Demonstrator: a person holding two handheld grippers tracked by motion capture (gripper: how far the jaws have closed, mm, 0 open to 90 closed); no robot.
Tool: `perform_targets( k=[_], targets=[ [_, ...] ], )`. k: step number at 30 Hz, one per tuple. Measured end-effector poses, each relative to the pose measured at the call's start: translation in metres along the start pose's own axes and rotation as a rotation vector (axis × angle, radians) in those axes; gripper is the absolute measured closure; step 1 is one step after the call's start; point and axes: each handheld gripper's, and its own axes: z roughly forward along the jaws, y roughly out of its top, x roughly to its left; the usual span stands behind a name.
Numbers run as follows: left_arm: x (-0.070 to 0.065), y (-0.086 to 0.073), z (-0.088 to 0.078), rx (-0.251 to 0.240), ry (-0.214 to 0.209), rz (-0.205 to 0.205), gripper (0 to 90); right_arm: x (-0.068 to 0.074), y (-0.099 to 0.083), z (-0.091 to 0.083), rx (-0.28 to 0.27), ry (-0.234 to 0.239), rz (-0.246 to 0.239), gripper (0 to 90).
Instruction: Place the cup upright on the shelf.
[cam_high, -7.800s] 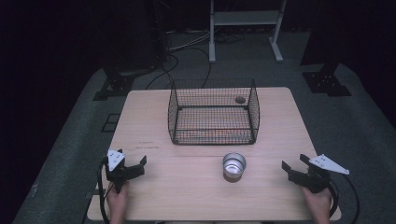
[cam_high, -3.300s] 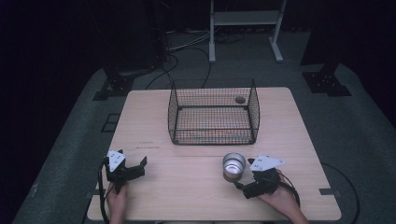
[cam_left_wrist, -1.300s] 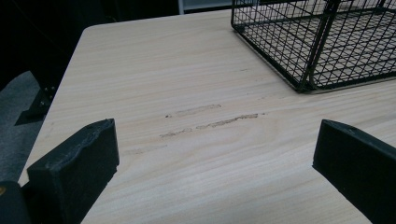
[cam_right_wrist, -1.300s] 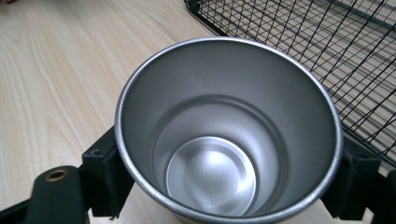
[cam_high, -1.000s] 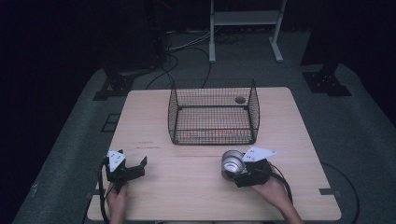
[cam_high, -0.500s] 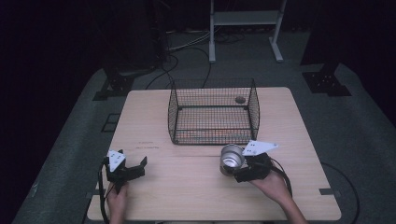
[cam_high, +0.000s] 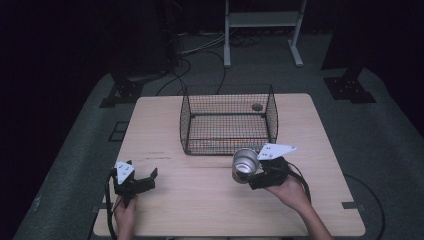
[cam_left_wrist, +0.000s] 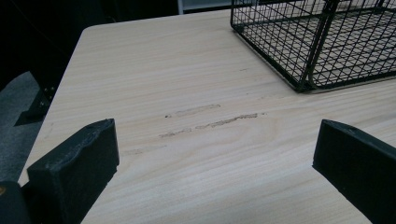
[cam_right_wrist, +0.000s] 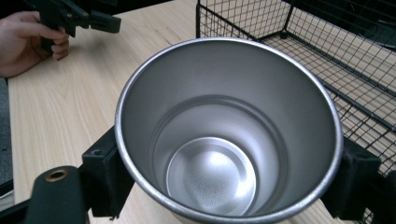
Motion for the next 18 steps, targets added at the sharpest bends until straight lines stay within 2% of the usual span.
perform_targets(
  k=[18],
  targets=[
    [0.000,0.000,-0.001,-0.009,0.001,0.001,0.0,-0.012,0.030,-0.001,-0.019,0.019,-0.002,18.0]
  ],
)
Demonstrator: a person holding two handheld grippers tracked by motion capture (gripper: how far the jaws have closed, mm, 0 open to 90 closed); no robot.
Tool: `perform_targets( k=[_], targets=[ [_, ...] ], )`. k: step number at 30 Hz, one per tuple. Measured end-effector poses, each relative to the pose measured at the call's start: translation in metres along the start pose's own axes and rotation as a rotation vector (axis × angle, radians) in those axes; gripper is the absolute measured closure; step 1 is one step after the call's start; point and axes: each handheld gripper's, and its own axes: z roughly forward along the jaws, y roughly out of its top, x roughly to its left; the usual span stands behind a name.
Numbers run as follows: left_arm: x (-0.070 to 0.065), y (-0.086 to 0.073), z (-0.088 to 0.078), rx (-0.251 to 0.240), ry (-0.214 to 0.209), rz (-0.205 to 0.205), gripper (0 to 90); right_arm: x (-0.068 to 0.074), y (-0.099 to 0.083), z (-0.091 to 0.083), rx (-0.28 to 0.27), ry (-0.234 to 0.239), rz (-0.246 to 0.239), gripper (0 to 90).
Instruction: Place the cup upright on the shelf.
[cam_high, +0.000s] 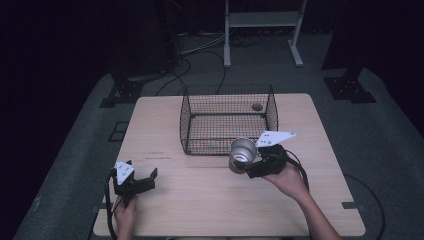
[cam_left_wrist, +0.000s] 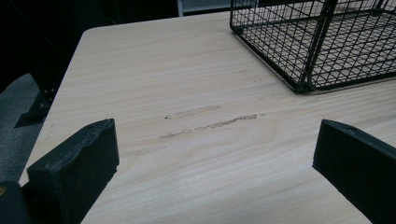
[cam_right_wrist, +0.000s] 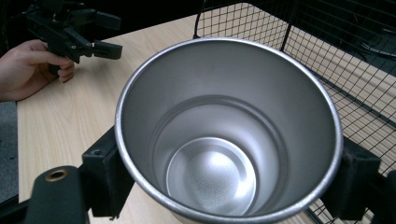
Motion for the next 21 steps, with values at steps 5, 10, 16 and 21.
perform_targets(
  k=[5,10,16,21],
  targets=[
    [0.000,0.000,0.000,-0.005,-0.001,0.005,0.0,-0.002,0.008,0.000,-0.007,0.003,-0.008,18.0],
    [0.000,0.000,-0.001,-0.006,-0.002,0.009,0.0,-0.005,0.019,0.000,-0.009,0.007,-0.010,18.0],
    [-0.001,0.000,-0.001,-0.007,-0.002,0.009,0.0,-0.007,0.030,0.001,-0.003,0.007,-0.023,18.0],
    [0.000,0.000,-0.001,-0.011,-0.002,0.010,0.0,-0.011,0.043,0.005,0.000,0.009,-0.028,18.1]
  ],
)
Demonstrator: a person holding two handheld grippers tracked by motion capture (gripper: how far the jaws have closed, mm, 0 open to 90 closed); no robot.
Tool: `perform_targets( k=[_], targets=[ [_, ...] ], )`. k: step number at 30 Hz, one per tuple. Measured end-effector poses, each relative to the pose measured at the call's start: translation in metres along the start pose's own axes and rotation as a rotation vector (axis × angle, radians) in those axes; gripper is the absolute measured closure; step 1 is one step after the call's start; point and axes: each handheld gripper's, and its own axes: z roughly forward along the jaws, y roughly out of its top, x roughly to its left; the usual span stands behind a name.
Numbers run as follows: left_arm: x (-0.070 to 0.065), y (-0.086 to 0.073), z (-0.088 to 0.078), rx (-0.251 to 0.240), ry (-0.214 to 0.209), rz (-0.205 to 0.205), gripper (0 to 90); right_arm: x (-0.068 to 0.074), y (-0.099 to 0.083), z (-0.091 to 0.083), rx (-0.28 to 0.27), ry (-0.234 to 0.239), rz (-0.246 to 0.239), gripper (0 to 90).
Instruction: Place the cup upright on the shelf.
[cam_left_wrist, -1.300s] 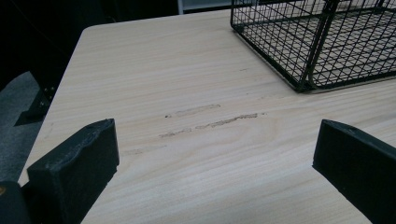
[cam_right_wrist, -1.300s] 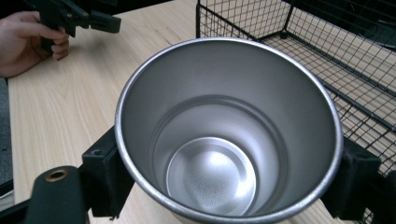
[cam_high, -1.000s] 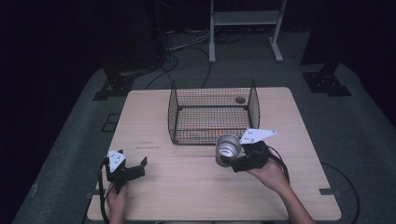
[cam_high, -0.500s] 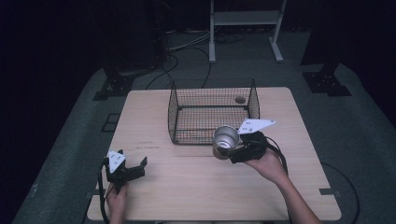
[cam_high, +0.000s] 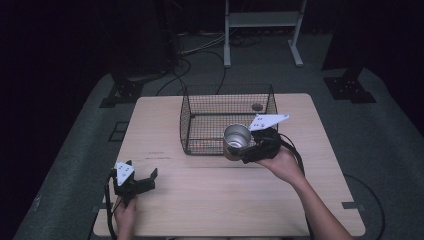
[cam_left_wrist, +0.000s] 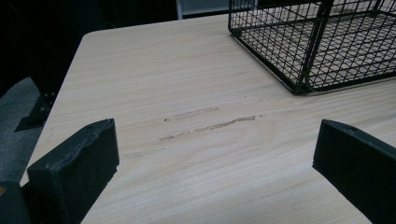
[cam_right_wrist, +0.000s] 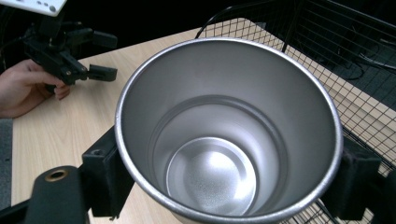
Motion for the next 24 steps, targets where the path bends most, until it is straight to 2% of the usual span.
perform_targets(
  k=[24],
  targets=[
    [0.000,0.000,0.000,-0.011,0.000,0.002,0.0,-0.021,0.042,0.018,0.023,-0.004,-0.004,18.0]
  ],
)
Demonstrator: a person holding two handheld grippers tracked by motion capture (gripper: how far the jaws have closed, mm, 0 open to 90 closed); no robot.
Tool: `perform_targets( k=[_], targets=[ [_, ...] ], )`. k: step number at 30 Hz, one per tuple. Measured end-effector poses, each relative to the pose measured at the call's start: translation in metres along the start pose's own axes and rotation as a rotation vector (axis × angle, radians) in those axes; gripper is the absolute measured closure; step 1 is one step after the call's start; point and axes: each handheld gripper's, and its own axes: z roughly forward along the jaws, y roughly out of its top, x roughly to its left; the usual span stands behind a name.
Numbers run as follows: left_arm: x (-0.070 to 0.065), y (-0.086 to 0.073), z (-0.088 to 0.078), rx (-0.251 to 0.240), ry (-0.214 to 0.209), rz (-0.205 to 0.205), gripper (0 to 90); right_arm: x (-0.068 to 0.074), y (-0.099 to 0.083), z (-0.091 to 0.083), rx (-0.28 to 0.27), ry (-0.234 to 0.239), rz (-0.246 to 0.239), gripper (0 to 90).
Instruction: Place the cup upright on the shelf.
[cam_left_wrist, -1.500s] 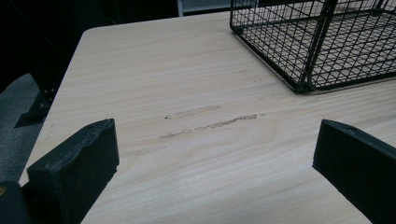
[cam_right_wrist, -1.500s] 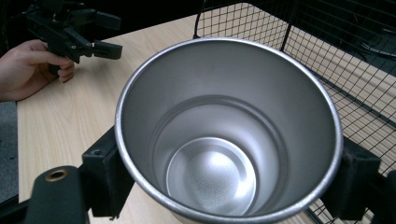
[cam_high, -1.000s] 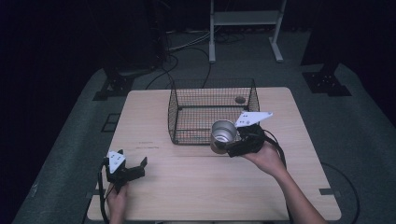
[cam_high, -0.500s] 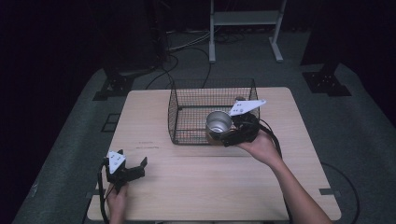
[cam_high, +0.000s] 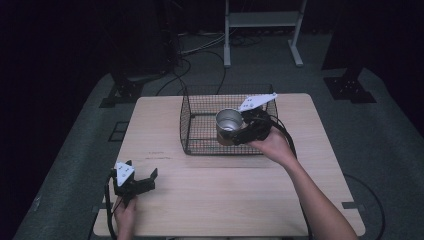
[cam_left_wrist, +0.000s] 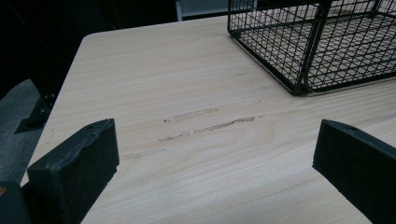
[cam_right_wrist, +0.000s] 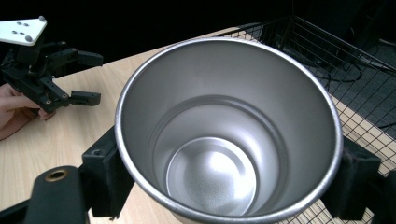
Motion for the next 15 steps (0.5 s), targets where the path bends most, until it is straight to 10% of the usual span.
perform_targets(
  k=[15],
  targets=[
    [0.000,0.000,0.000,0.002,0.001,-0.001,0.0,-0.012,0.016,0.016,0.025,-0.010,0.009,18.0]
  ],
)
